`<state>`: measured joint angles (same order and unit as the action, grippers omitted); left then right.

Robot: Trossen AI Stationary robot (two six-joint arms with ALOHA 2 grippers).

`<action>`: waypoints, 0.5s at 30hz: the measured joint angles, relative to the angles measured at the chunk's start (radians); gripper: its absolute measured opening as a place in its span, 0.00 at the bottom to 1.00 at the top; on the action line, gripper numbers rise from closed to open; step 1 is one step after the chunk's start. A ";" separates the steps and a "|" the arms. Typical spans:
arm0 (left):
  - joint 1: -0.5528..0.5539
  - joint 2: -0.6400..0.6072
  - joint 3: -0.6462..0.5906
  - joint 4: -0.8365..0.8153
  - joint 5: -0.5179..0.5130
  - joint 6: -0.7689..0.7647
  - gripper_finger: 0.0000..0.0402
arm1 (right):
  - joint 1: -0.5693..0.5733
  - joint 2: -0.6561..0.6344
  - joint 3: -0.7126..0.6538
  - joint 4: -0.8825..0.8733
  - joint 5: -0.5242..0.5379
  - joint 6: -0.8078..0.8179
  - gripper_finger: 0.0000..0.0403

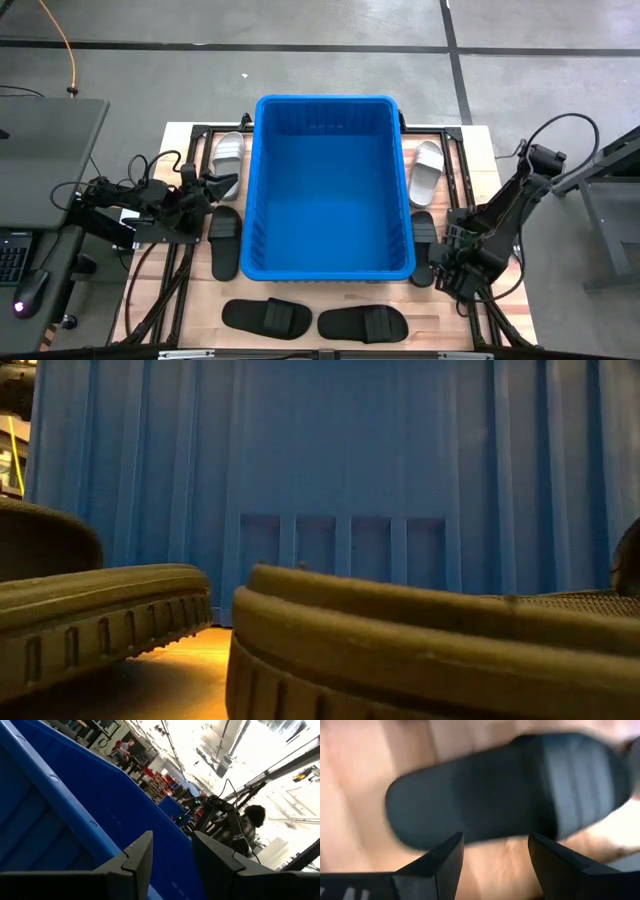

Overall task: Pick and place slides into bin
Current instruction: Put the black slipper into the bin

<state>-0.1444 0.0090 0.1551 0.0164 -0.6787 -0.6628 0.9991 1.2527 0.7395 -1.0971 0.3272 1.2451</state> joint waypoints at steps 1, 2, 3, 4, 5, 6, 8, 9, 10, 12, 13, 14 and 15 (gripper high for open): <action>0.000 0.000 0.000 0.000 0.005 0.000 0.32 | -0.007 0.009 0.000 0.000 0.019 -0.014 0.52; 0.000 0.000 0.000 0.000 0.009 0.000 0.32 | -0.015 0.017 0.000 0.003 0.032 -0.025 0.52; 0.000 0.000 0.000 0.000 0.012 0.000 0.32 | -0.022 0.026 0.000 0.006 0.040 -0.031 0.52; 0.000 0.000 0.000 0.000 0.014 0.000 0.32 | -0.027 0.034 0.000 0.005 0.043 -0.033 0.52; 0.000 0.000 0.000 0.000 0.015 0.000 0.32 | -0.031 0.041 0.000 0.003 0.052 -0.032 0.52; 0.000 0.000 0.000 0.000 0.016 0.000 0.32 | -0.034 0.048 0.000 0.001 0.067 -0.031 0.52; 0.000 0.000 0.000 0.000 0.016 0.000 0.32 | -0.037 0.062 0.000 -0.002 0.090 -0.033 0.52; 0.000 0.000 0.000 -0.001 0.016 0.000 0.32 | -0.037 0.068 0.000 -0.010 0.099 -0.033 0.52; 0.000 0.000 0.000 -0.002 0.016 0.000 0.32 | -0.037 0.075 0.000 -0.018 0.113 -0.029 0.52; 0.000 0.000 0.000 -0.006 0.017 0.000 0.32 | -0.037 0.088 0.000 -0.031 0.136 -0.024 0.52; 0.000 0.000 0.000 -0.008 0.017 -0.001 0.32 | -0.038 0.093 0.000 -0.040 0.139 -0.023 0.53; 0.000 0.000 0.000 -0.009 0.017 -0.001 0.32 | -0.038 0.100 0.000 -0.048 0.140 -0.019 0.53; 0.000 0.000 0.000 -0.011 0.017 -0.001 0.32 | -0.038 0.106 0.000 -0.056 0.139 -0.012 0.53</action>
<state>-0.1444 0.0090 0.1551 0.0055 -0.6621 -0.6636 0.9615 1.3584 0.7391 -1.1531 0.4664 1.2329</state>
